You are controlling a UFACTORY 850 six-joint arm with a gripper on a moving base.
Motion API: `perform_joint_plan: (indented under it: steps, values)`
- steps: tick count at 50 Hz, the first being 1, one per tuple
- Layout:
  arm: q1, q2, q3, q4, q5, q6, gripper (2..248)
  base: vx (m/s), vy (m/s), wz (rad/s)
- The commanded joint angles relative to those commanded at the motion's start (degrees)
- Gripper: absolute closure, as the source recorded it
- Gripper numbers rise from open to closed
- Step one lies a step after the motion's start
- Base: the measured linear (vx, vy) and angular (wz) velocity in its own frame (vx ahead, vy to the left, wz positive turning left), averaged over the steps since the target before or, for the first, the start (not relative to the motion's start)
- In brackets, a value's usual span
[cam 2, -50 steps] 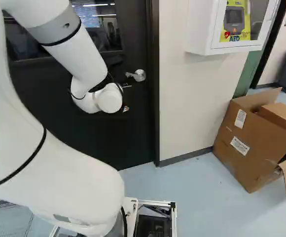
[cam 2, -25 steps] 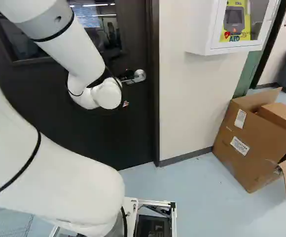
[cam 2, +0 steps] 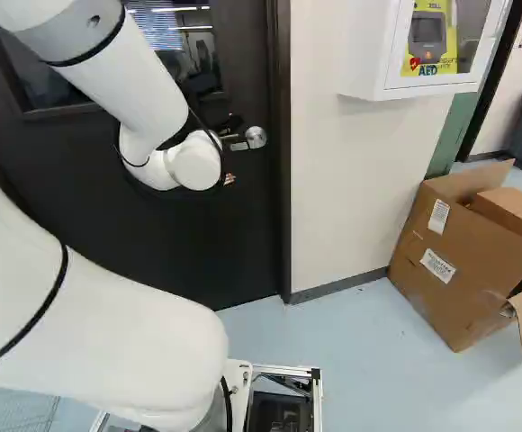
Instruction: Open the door and move inside
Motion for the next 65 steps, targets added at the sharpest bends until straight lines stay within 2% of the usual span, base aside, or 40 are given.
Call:
perform_joint_plan:
  steps: [42, 65]
  values:
    - [-0.93, -2.19, -2.46, 0.00, 0.00, 0.00, 3, 0.000, 0.000, 0.000]
    - [-0.96, -4.18, -1.61, 0.00, 0.00, 0.00, 3, 0.000, 0.000, 0.000]
